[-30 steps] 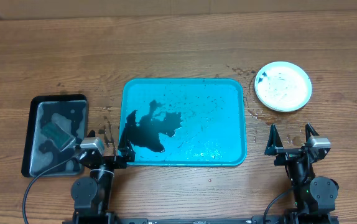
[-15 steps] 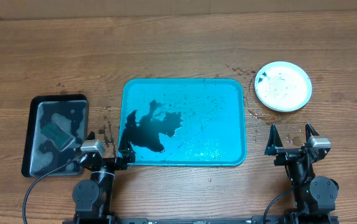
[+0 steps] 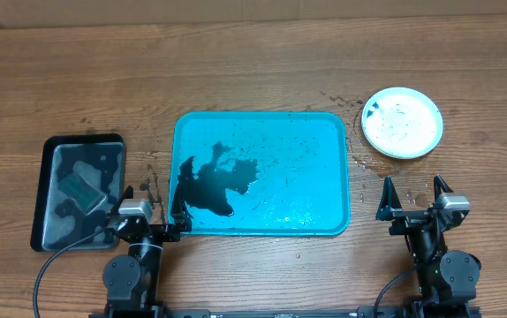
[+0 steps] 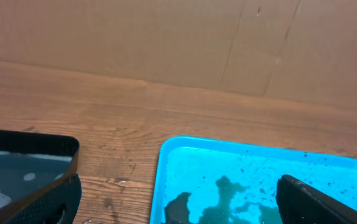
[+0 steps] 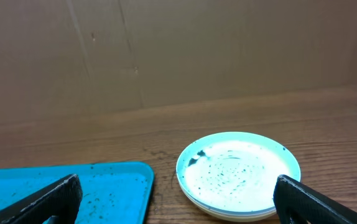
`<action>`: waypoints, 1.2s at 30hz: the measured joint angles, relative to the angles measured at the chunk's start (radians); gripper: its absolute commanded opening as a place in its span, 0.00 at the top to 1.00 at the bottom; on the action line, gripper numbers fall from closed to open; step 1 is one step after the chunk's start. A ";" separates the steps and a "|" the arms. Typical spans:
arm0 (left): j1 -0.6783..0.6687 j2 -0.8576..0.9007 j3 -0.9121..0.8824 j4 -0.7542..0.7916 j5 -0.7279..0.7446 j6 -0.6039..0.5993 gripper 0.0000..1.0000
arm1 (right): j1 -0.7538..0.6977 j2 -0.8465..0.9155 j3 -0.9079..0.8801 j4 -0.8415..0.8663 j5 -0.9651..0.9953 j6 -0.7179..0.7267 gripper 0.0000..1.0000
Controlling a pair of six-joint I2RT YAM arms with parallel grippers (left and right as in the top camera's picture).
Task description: Clean dirty plates on tray and stack at the side
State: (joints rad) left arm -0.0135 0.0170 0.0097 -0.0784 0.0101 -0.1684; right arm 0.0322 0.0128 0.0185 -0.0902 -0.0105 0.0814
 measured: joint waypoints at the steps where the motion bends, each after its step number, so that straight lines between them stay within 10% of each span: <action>1: 0.000 0.000 0.000 0.000 0.000 0.010 0.01 | 0.000 0.000 0.000 0.000 0.000 0.000 0.00; 36: 0.000 0.000 0.000 0.000 0.000 0.172 0.00 | 0.000 0.000 0.000 0.000 0.000 0.000 0.00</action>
State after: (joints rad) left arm -0.0135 0.0170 0.0097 -0.0780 0.0097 0.0040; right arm 0.0322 0.0128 0.0185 -0.0902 -0.0105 0.0814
